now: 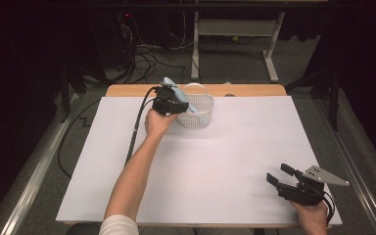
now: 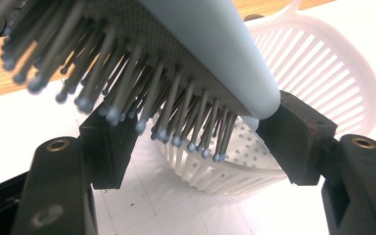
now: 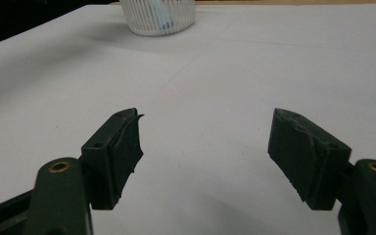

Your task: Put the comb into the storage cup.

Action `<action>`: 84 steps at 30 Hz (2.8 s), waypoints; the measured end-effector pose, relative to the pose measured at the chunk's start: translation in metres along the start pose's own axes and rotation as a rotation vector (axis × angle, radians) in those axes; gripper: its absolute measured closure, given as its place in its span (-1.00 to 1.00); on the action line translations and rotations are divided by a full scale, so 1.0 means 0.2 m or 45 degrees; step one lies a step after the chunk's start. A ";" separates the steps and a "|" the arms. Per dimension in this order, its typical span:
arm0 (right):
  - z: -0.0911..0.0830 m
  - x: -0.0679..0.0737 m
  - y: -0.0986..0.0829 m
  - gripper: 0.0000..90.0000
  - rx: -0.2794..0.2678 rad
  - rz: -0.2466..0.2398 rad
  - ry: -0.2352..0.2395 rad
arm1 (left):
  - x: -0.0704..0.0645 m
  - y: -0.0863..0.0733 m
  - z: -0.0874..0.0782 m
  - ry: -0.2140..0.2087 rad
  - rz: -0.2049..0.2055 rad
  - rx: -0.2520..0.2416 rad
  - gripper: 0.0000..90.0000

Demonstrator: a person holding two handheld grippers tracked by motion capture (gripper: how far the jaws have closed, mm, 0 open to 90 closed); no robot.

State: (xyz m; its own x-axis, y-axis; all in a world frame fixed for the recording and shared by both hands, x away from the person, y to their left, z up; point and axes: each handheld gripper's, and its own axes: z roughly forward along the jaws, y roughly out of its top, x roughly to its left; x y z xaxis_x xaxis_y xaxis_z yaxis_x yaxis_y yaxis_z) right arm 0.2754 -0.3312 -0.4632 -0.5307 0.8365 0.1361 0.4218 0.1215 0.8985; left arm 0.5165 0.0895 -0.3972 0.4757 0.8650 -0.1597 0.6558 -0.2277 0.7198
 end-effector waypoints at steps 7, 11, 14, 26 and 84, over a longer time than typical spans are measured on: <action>0.00 0.00 0.00 -0.37 -0.007 -0.005 -0.003 | 0.00 0.00 0.00 -0.021 0.003 0.008 -0.40; 0.00 0.00 0.00 -0.37 -0.007 -0.005 -0.003 | 0.00 0.00 0.00 -0.023 0.005 0.008 -0.45; 0.00 0.00 0.00 -0.37 -0.008 -0.005 -0.003 | 0.00 0.00 -0.01 -0.019 0.003 0.005 -0.45; 0.00 0.00 0.00 -0.36 -0.003 -0.007 -0.005 | 0.02 -0.04 -0.05 -0.017 -0.009 -0.030 -0.45; 0.00 0.00 0.00 -0.36 0.002 -0.003 -0.007 | 0.15 -0.14 -0.27 -0.027 0.010 -0.084 -0.53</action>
State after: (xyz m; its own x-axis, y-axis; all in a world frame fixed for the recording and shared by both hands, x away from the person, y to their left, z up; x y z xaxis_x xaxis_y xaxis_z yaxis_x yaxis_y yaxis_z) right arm 0.2753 -0.3306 -0.4633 -0.5277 0.8391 0.1321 0.4221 0.1241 0.8980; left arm 0.4804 0.1461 -0.3848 0.4935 0.8534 -0.1677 0.6121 -0.2038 0.7641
